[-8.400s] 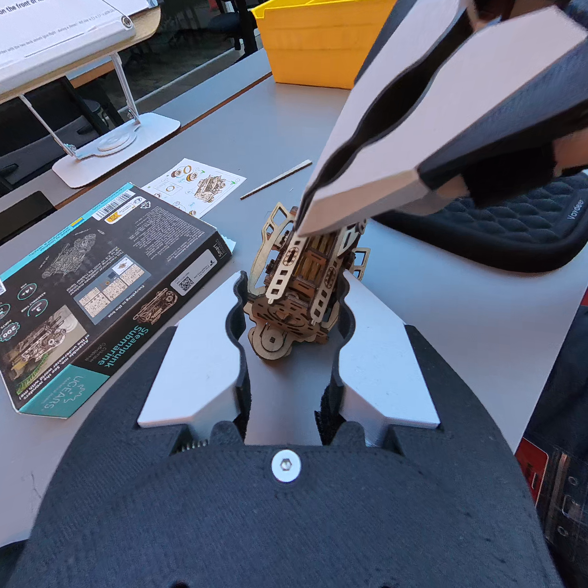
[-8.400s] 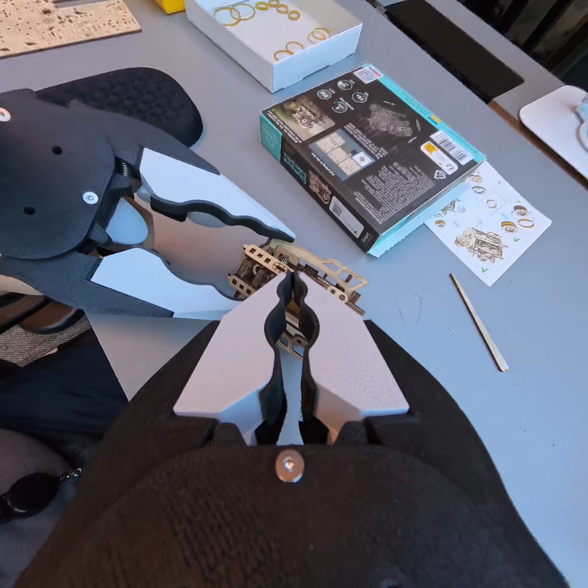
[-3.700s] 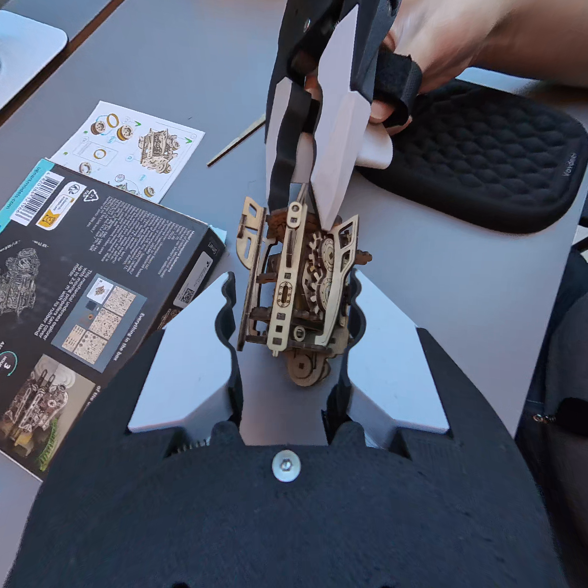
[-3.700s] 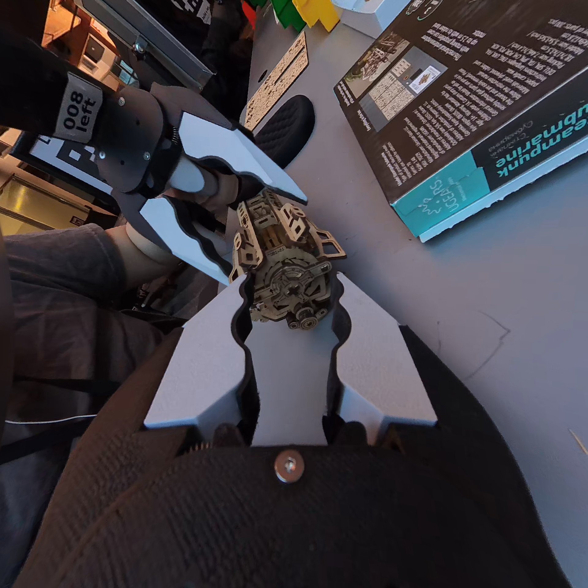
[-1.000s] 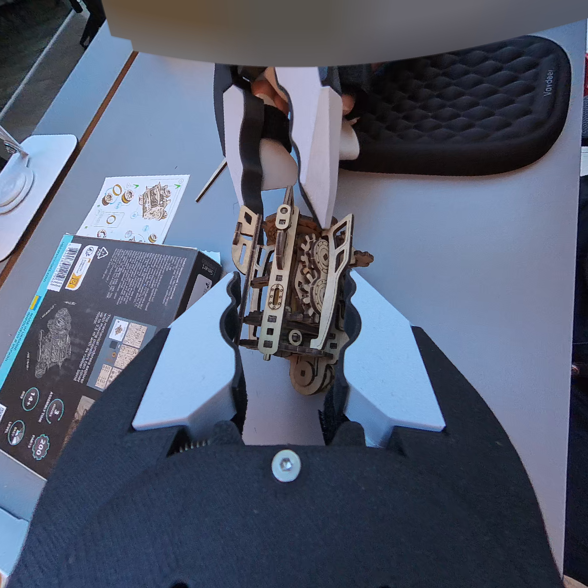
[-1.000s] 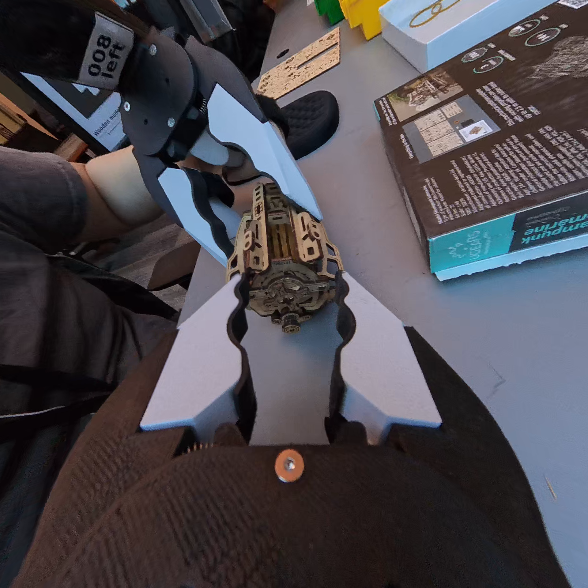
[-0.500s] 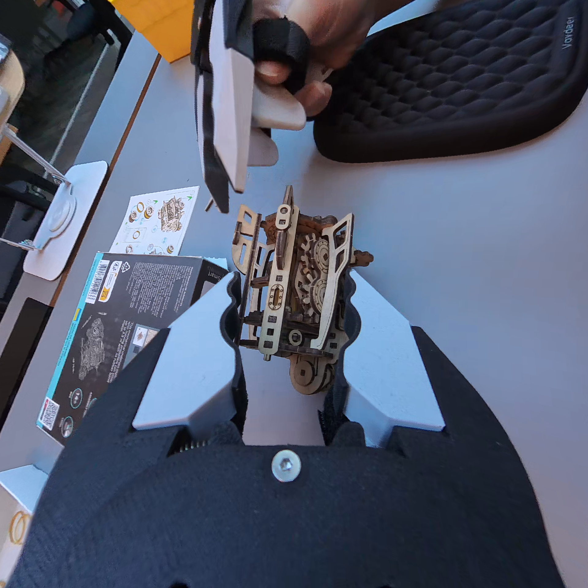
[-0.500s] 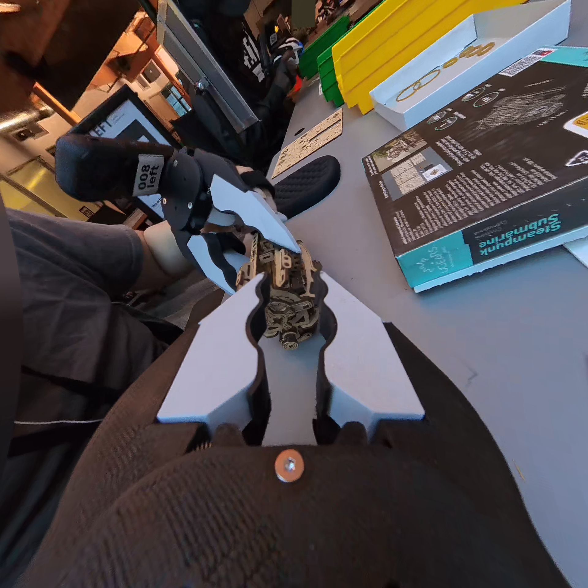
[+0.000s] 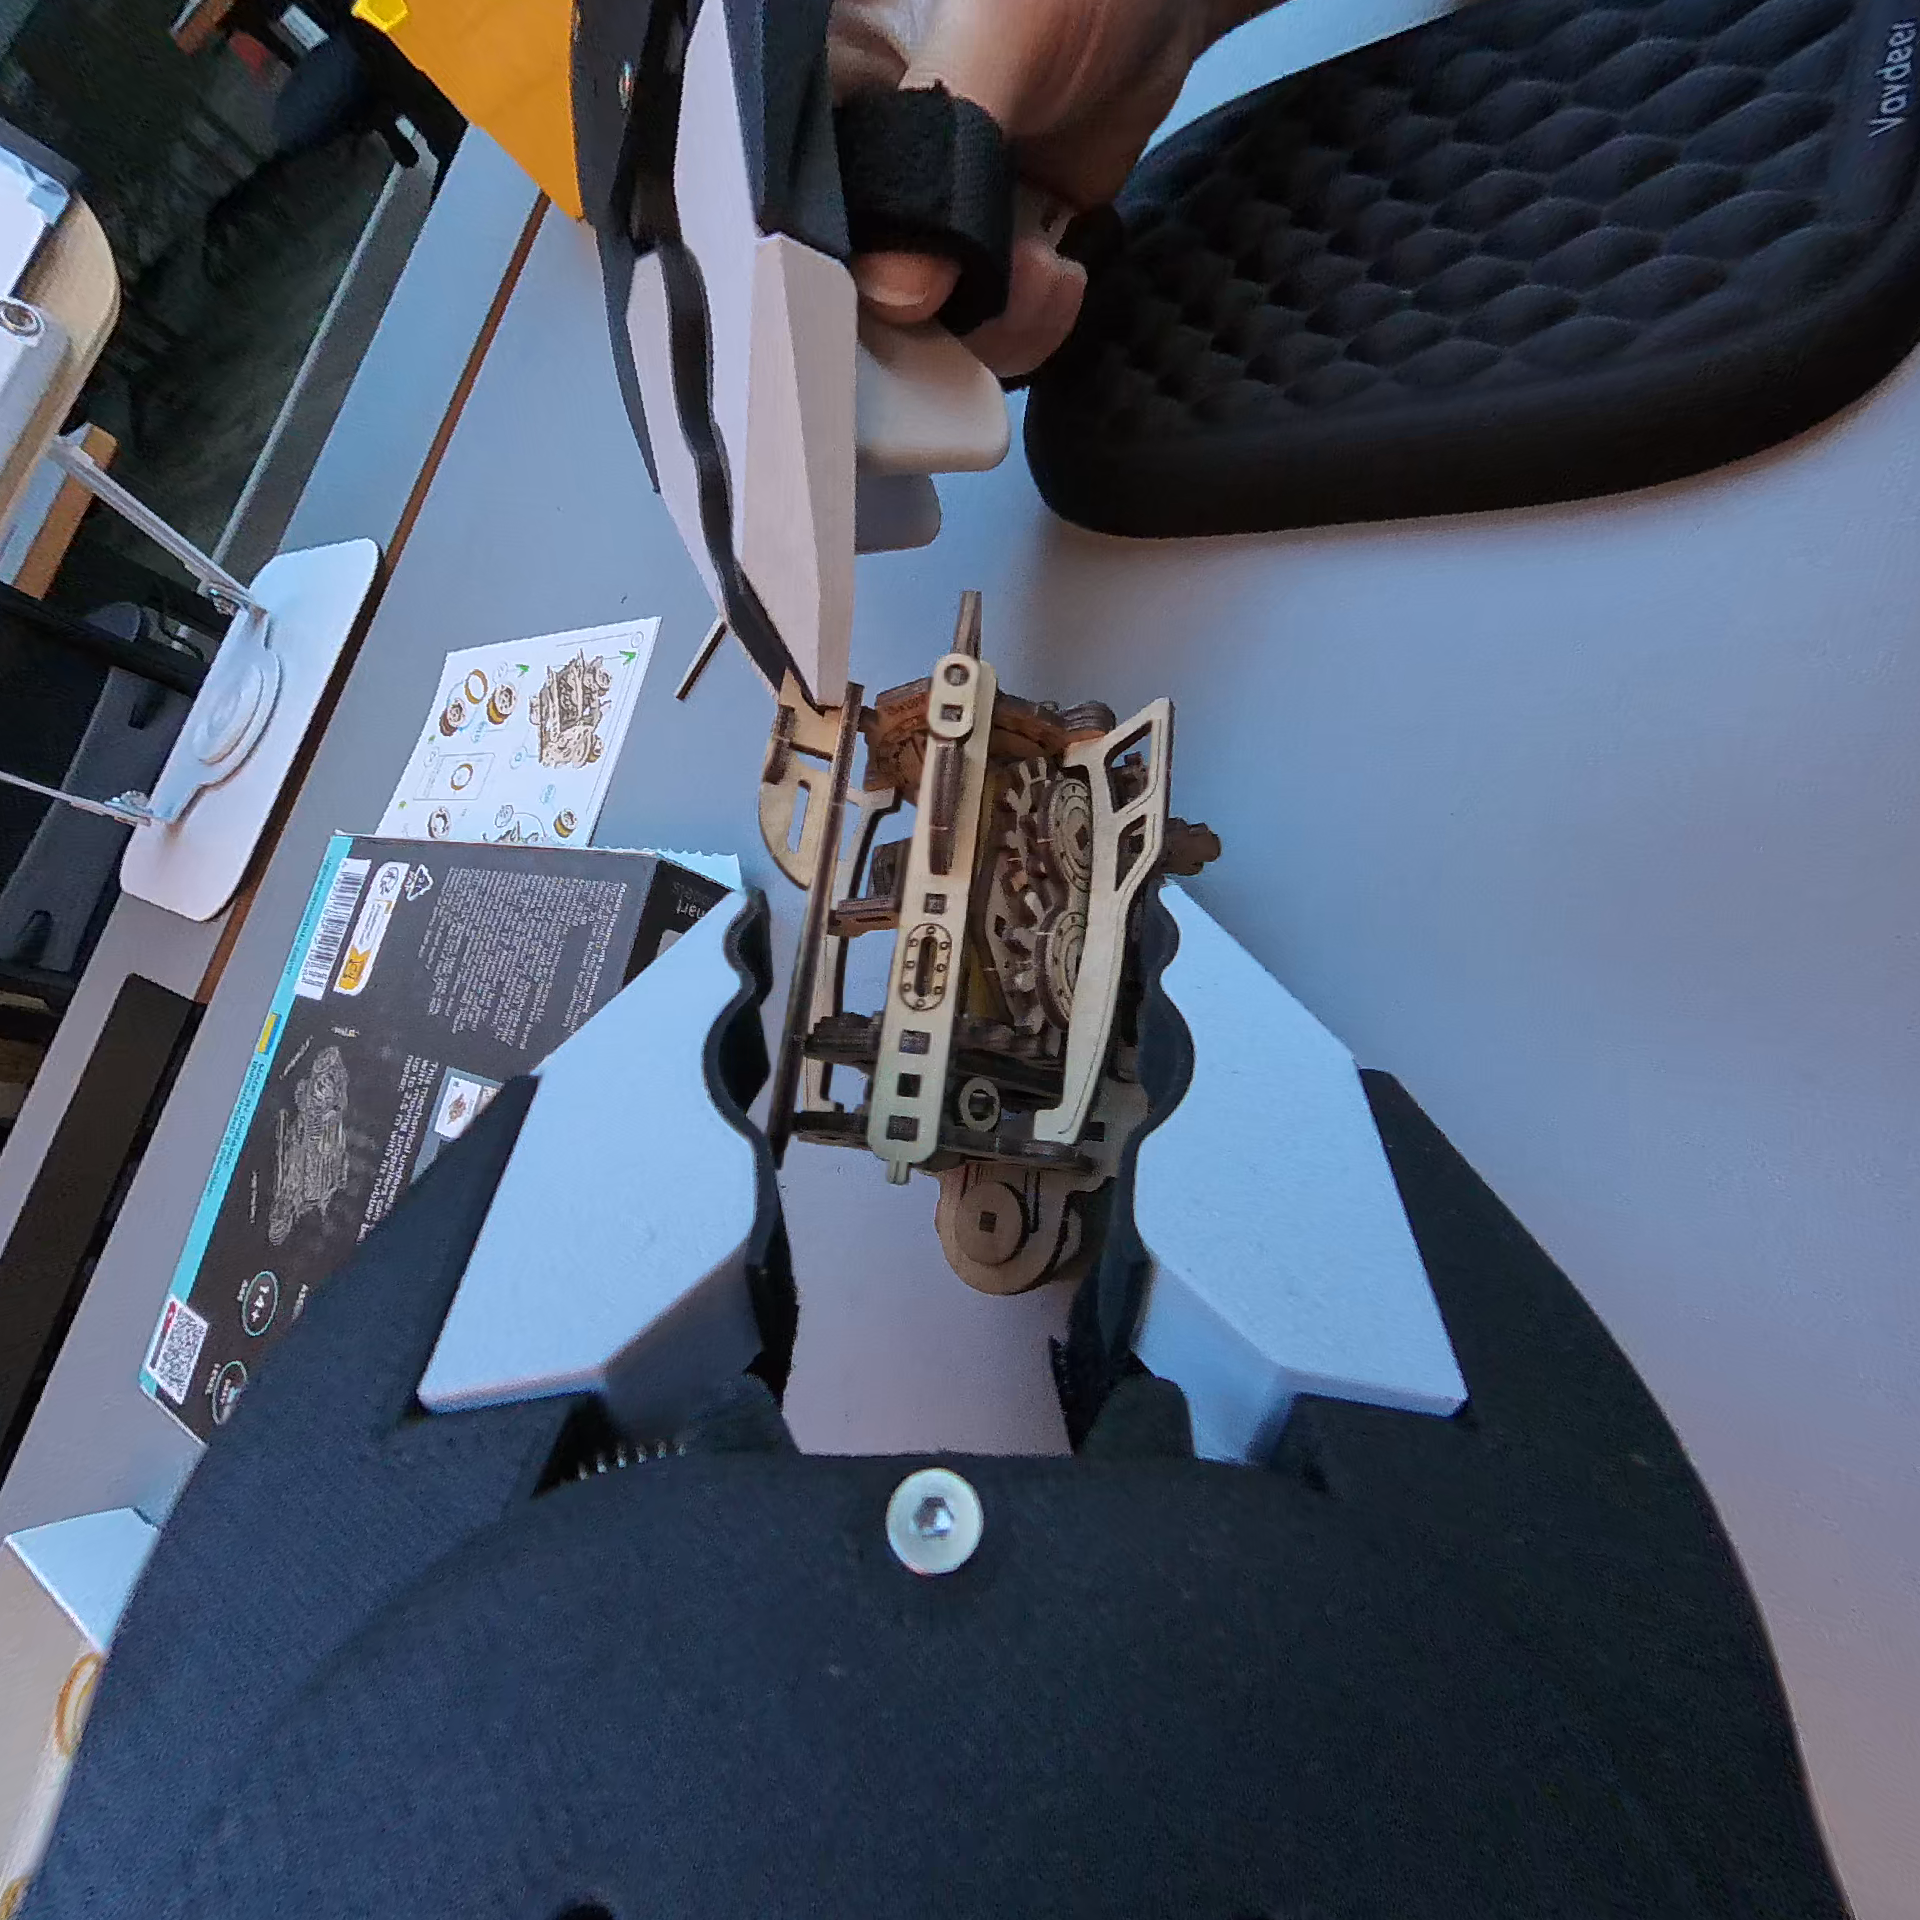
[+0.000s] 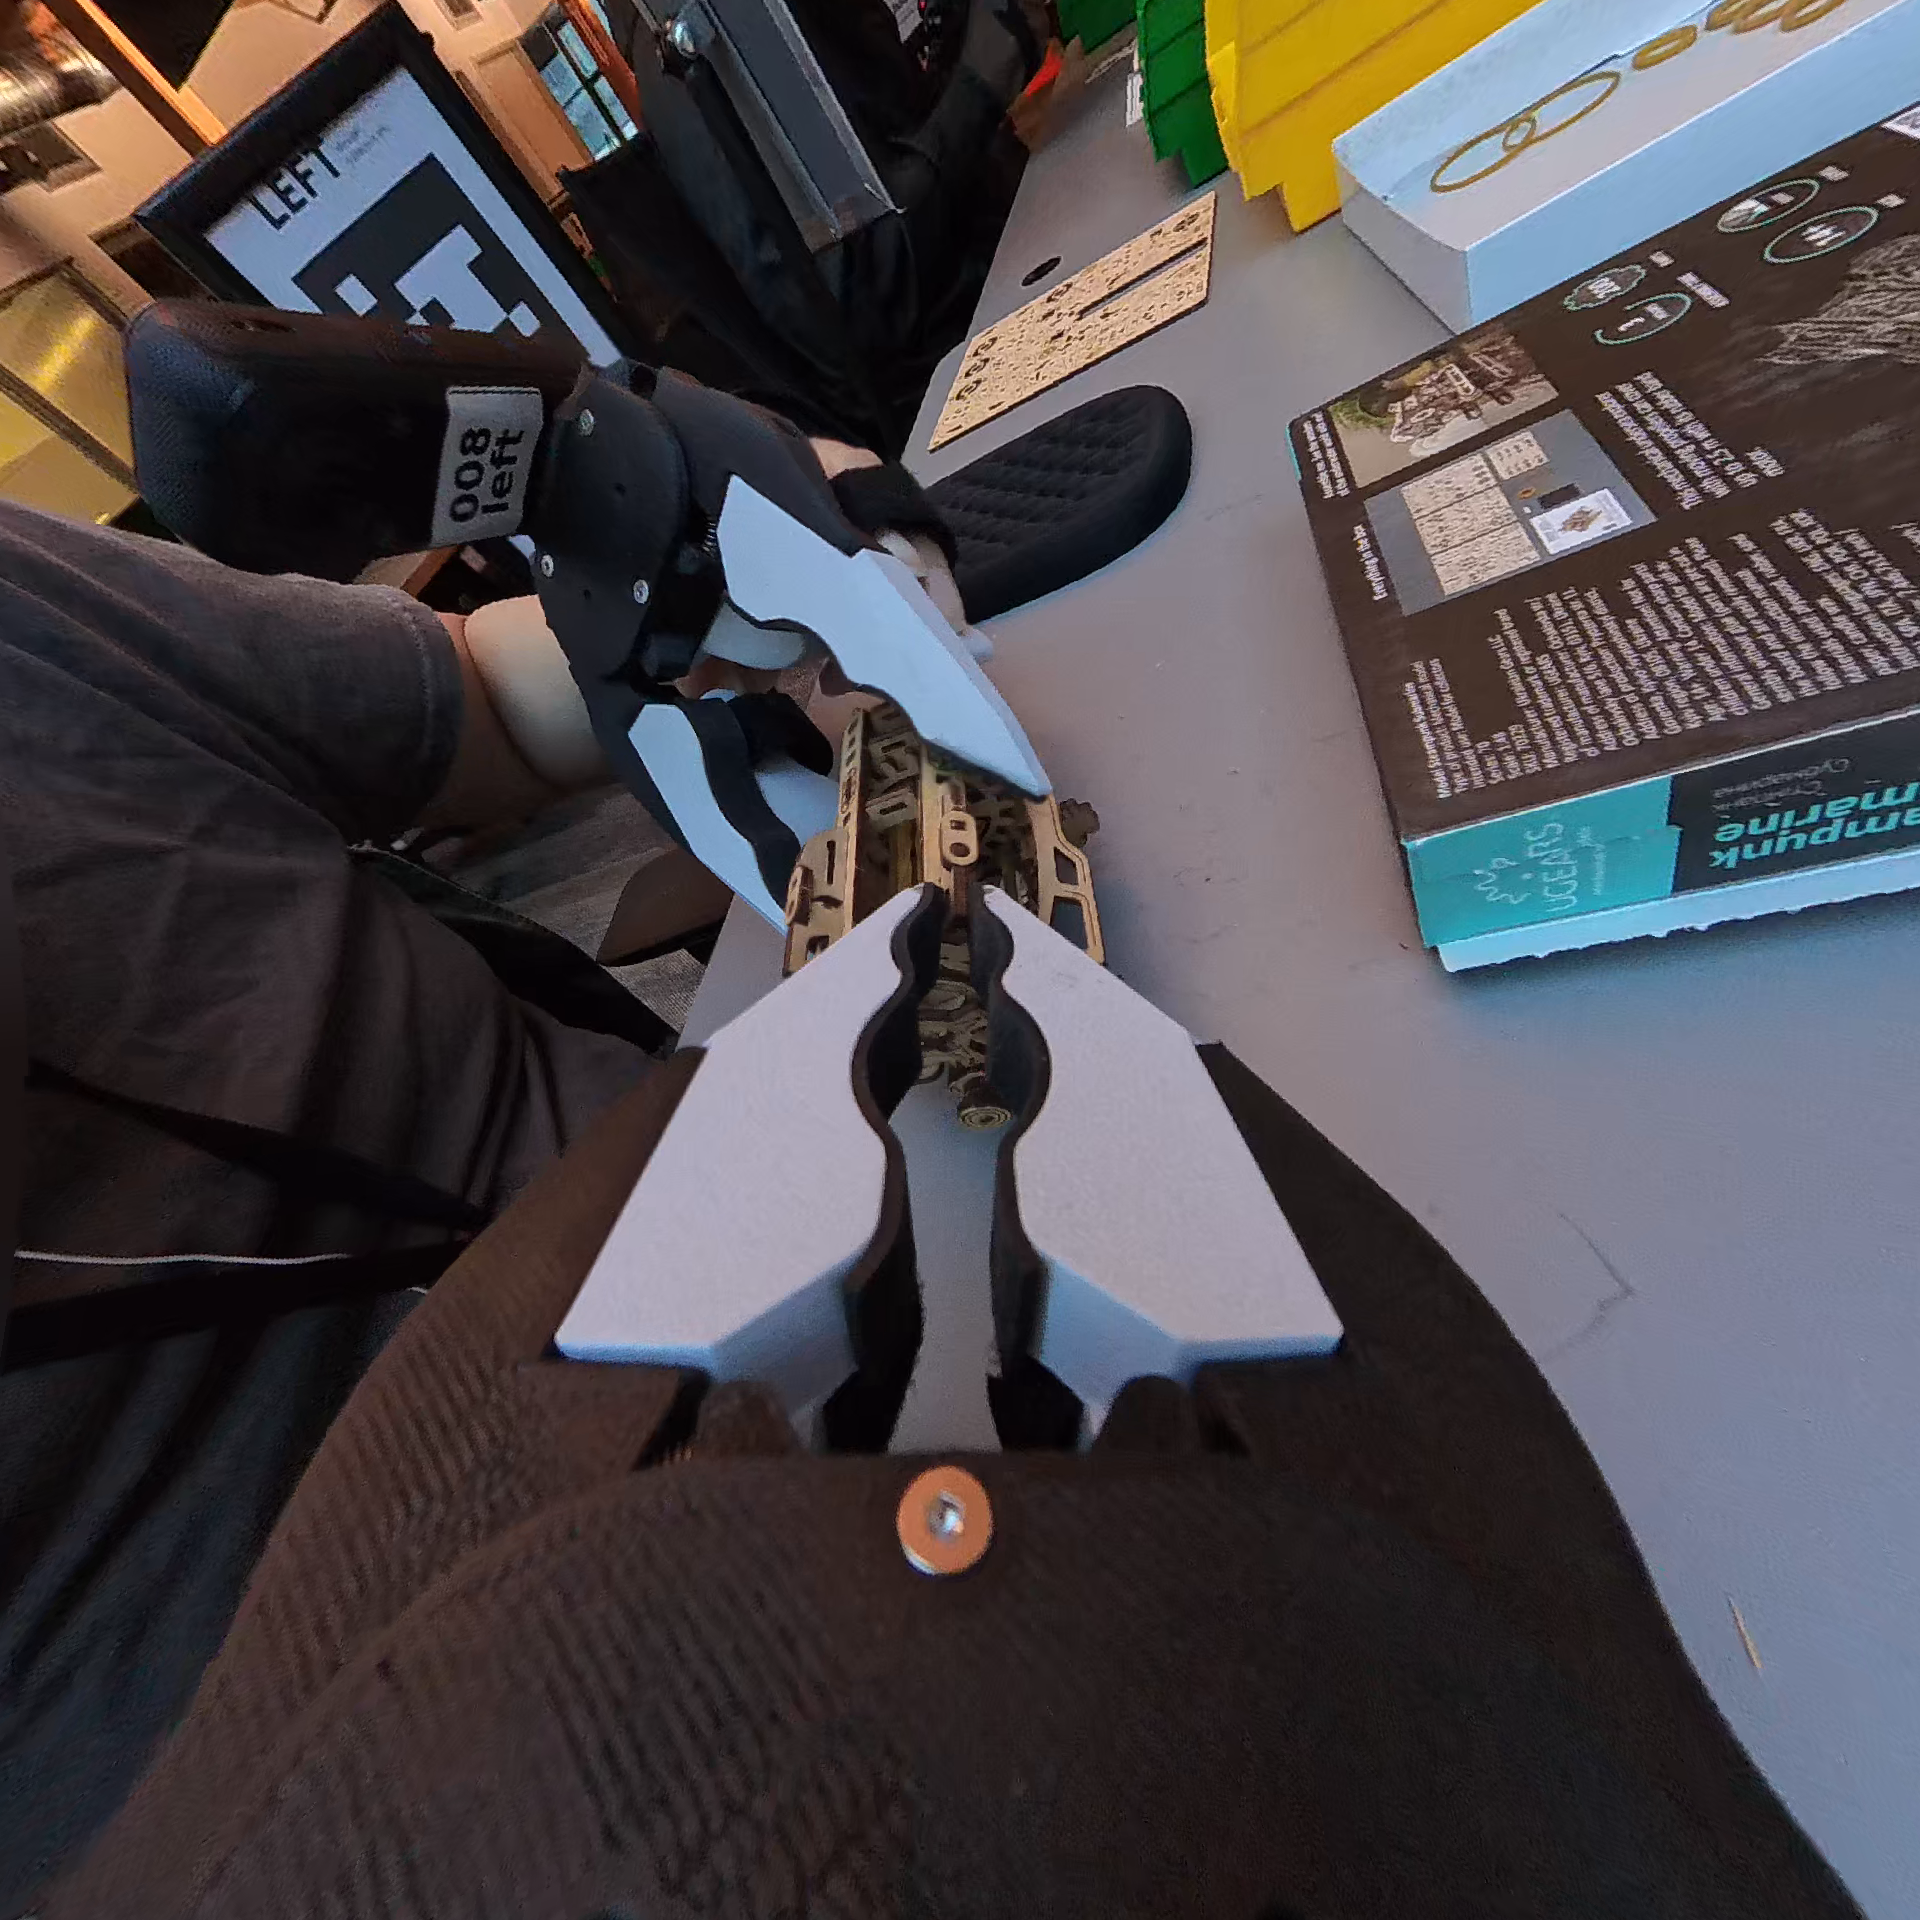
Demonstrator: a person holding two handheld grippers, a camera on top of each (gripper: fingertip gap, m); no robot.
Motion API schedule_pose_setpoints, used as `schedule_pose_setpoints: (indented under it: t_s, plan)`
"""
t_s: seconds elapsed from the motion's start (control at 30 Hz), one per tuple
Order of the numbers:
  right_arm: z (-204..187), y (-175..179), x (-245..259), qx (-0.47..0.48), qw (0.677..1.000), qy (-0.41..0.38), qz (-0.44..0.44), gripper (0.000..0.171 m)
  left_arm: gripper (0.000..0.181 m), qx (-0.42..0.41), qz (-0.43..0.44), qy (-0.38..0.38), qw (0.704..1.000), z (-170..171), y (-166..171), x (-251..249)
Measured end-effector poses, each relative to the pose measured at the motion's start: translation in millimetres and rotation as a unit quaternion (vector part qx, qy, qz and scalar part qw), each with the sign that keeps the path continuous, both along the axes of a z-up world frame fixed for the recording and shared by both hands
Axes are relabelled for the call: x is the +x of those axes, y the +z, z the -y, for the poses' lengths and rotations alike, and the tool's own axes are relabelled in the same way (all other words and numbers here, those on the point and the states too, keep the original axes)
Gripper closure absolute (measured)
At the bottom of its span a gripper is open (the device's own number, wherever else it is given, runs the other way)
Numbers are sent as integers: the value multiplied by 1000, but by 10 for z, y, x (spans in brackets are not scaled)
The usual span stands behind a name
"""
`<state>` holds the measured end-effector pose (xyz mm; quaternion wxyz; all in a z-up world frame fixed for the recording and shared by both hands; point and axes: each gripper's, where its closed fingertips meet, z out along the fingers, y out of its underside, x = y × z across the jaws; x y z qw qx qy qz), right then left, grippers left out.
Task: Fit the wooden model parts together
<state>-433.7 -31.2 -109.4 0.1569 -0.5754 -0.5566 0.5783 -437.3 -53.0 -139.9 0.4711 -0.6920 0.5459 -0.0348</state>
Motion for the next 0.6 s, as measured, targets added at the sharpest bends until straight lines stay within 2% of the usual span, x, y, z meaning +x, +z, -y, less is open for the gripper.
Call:
schedule_pose_setpoints:
  t_s: [0.33,0.6]
  plan:
    - [53,8,36,114,993,8,-17,168,116,-4,-3,-7,1000,34,-43,36]
    - [53,1,66,96,994,38,38,168,116,1,-8,-10,1000,28,-42,56]
